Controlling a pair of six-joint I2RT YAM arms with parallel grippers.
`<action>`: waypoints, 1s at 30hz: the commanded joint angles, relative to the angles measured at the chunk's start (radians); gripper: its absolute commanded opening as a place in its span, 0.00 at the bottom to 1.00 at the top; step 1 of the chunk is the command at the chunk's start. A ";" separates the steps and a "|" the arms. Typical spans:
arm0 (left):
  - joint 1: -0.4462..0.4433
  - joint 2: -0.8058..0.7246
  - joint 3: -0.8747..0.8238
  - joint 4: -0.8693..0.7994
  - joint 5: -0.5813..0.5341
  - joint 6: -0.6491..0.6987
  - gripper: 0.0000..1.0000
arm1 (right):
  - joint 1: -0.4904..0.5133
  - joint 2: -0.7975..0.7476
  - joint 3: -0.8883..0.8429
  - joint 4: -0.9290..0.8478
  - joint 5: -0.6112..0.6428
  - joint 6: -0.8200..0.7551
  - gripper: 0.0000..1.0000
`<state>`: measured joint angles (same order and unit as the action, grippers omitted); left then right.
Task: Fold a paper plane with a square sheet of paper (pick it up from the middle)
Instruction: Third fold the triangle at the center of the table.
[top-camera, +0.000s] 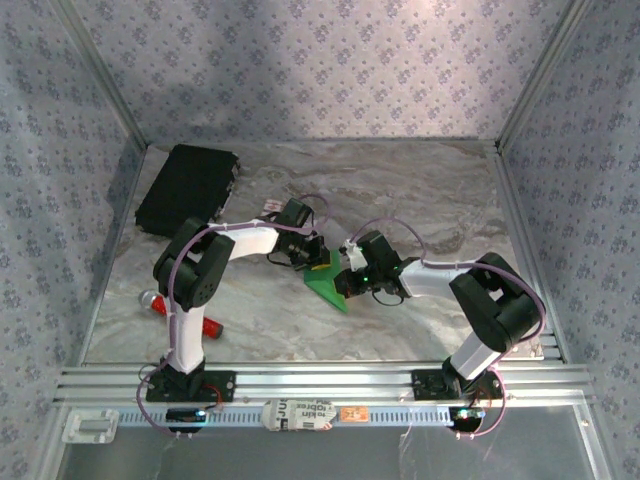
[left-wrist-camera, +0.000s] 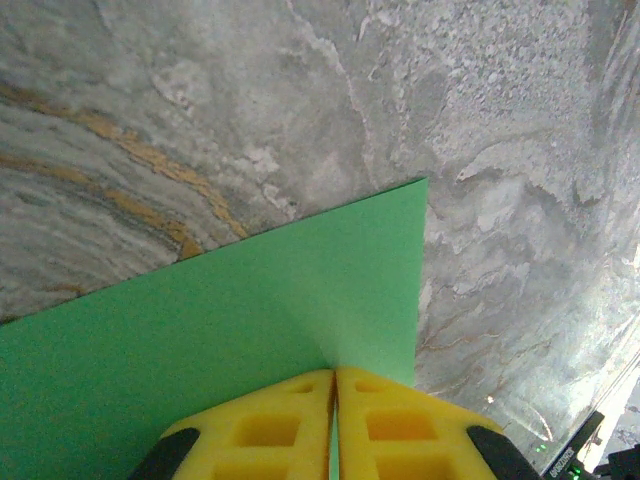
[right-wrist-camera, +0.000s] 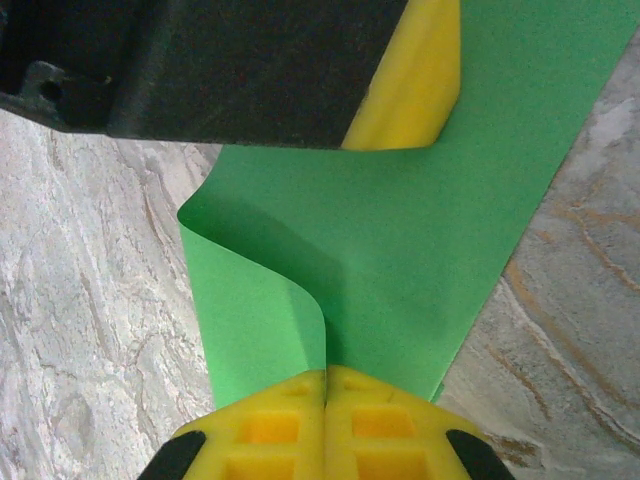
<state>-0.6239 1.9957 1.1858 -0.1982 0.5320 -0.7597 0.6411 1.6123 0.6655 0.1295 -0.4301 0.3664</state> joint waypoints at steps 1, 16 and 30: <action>-0.006 0.030 -0.023 -0.027 -0.009 -0.005 0.10 | 0.003 -0.002 -0.004 -0.028 0.005 -0.003 0.01; -0.006 0.027 -0.033 -0.018 -0.009 -0.010 0.10 | 0.020 -0.005 -0.010 -0.052 0.033 -0.001 0.01; -0.005 0.028 -0.040 -0.009 -0.007 -0.015 0.10 | 0.018 0.016 0.007 -0.051 0.033 -0.006 0.01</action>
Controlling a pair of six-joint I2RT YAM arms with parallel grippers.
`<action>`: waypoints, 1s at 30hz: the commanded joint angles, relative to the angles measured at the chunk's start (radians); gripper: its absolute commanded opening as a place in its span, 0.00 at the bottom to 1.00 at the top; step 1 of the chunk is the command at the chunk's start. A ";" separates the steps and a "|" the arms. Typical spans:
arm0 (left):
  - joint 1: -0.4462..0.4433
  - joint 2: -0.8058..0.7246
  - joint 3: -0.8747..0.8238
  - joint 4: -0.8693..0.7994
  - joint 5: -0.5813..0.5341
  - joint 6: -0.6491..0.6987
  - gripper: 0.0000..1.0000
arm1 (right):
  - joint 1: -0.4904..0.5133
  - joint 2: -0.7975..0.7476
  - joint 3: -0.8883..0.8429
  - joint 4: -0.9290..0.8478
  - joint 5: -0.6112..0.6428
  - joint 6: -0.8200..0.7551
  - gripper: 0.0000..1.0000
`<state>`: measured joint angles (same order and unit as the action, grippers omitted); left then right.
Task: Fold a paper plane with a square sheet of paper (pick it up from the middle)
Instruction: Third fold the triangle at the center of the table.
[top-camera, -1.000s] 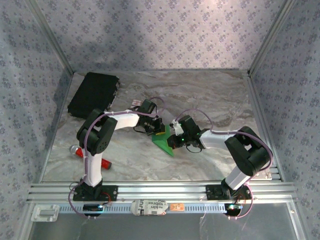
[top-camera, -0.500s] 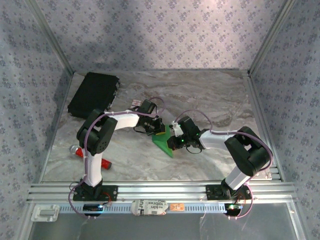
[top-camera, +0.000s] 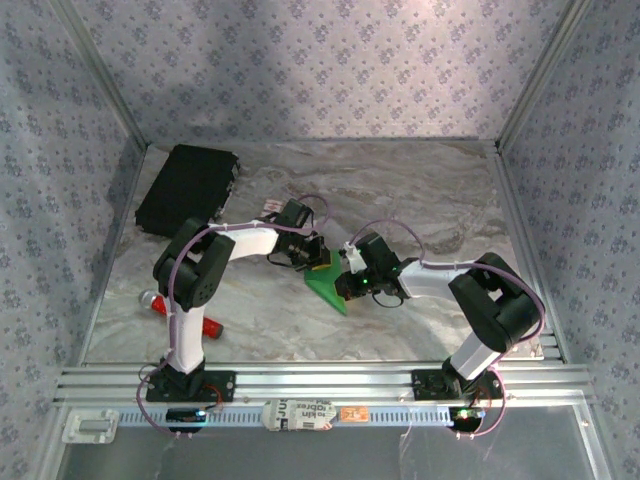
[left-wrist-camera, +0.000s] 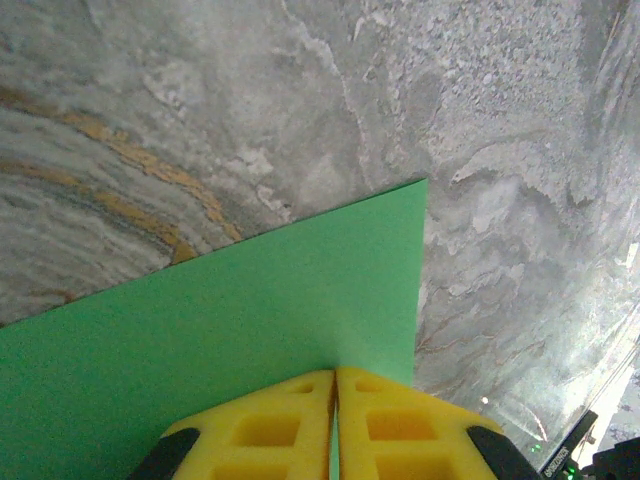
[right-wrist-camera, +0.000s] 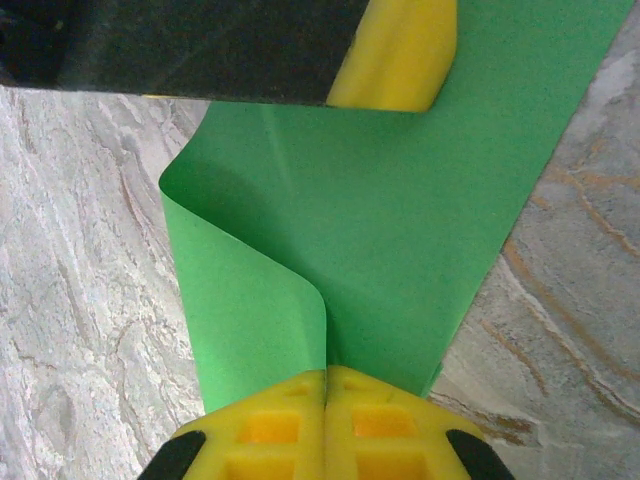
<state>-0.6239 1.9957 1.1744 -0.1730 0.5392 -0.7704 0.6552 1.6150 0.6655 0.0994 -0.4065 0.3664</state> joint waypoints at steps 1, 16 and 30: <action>-0.006 0.028 -0.028 -0.034 -0.014 -0.005 0.10 | 0.002 0.014 0.008 -0.020 0.009 -0.007 0.01; -0.005 0.031 -0.025 -0.039 -0.014 -0.001 0.10 | 0.003 0.034 0.002 -0.035 0.030 -0.007 0.01; -0.005 0.030 0.147 -0.164 -0.035 0.067 0.14 | 0.005 0.049 -0.015 -0.022 0.060 0.027 0.00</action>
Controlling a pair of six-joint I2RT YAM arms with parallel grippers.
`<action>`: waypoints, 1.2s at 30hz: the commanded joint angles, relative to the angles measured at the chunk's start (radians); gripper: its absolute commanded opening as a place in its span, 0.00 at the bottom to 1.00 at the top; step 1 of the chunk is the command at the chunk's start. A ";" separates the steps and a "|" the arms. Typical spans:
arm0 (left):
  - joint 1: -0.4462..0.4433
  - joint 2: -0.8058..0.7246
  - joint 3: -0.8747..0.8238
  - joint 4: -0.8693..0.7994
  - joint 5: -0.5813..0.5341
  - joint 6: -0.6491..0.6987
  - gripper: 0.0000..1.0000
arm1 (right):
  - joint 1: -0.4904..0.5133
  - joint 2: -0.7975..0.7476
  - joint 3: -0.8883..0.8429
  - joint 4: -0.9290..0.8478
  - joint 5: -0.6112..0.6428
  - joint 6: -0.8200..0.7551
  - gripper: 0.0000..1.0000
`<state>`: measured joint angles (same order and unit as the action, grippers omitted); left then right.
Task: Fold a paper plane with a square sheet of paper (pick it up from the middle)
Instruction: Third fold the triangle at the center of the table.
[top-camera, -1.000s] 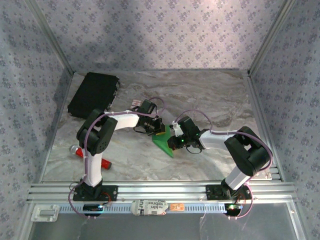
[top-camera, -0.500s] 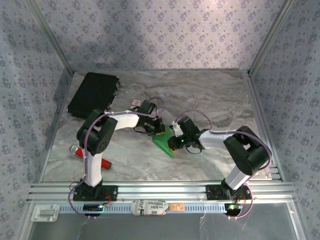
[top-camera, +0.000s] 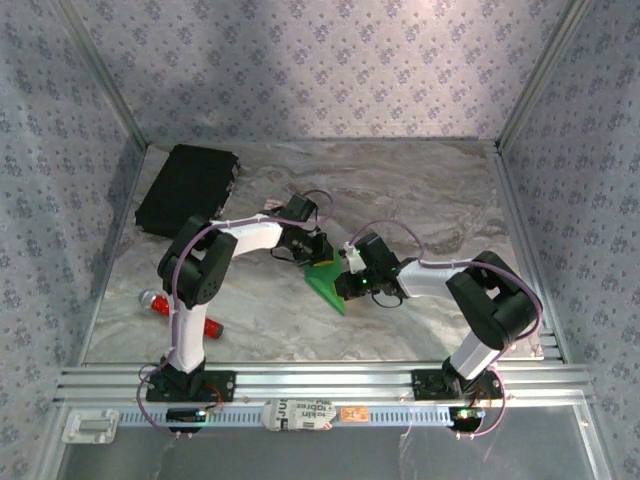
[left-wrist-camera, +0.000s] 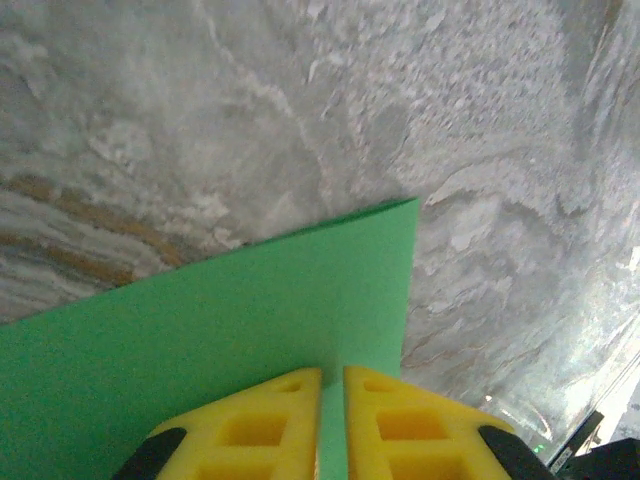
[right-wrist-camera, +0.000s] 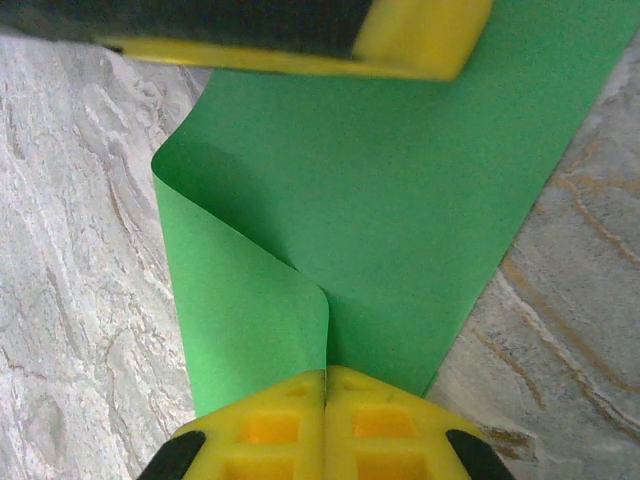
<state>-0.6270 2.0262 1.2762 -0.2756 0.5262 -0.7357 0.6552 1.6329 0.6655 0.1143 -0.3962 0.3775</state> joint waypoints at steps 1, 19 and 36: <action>-0.002 -0.009 0.053 -0.065 -0.027 0.033 0.16 | 0.006 0.031 -0.016 -0.037 0.051 0.017 0.00; -0.018 -0.415 -0.430 0.458 -0.039 -0.313 0.00 | 0.001 0.041 -0.027 -0.031 0.107 0.055 0.00; -0.109 -0.341 -0.642 0.761 -0.062 -0.496 0.00 | -0.005 0.035 -0.027 -0.040 0.112 0.050 0.00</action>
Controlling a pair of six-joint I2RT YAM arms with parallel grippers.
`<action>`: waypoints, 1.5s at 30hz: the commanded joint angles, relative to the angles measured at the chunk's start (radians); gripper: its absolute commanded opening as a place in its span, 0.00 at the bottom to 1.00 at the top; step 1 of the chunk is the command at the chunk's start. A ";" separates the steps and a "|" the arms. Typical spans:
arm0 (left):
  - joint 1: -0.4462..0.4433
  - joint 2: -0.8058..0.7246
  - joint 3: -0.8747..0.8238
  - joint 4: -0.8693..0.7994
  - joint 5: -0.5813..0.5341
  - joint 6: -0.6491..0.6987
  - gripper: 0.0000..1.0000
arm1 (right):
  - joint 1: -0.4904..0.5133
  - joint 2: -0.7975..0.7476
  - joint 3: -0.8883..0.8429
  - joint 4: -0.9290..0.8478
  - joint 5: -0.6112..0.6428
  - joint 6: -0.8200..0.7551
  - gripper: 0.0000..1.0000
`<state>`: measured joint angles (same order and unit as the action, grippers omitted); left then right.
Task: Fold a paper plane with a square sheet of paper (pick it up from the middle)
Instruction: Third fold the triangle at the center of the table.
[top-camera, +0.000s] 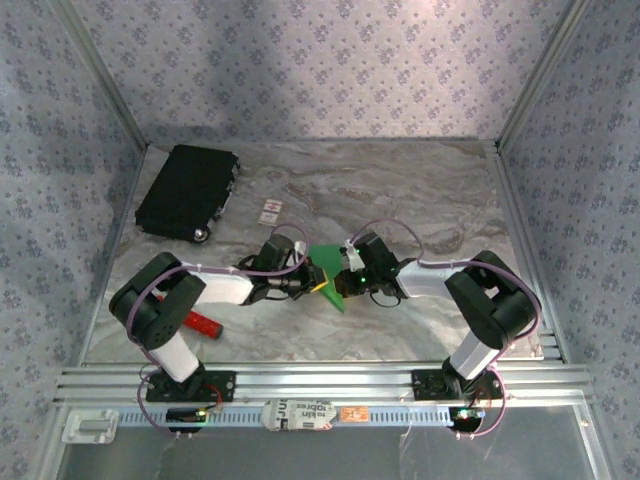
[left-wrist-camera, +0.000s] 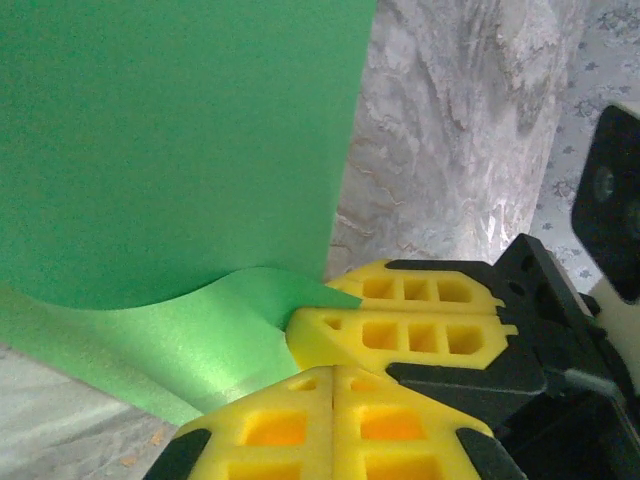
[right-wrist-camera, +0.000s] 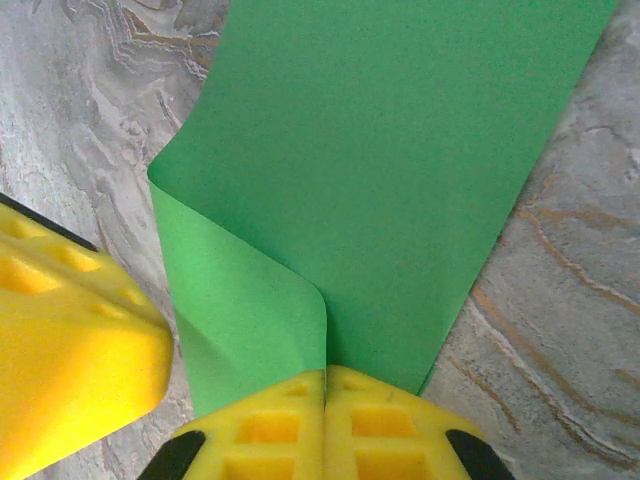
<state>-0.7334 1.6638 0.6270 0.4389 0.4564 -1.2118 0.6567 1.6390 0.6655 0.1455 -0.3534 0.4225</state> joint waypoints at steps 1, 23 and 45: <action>-0.002 0.026 0.005 0.045 0.008 -0.023 0.00 | -0.007 0.029 -0.028 -0.072 0.068 0.003 0.00; -0.001 0.092 -0.004 -0.046 -0.022 0.029 0.00 | -0.006 0.027 -0.035 -0.070 0.069 0.007 0.00; -0.002 0.102 -0.004 -0.065 -0.028 0.033 0.00 | -0.035 -0.143 0.062 -0.229 -0.183 0.059 0.34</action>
<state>-0.7334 1.7374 0.6254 0.4232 0.4522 -1.1873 0.6098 1.5013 0.6846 -0.0116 -0.4240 0.4587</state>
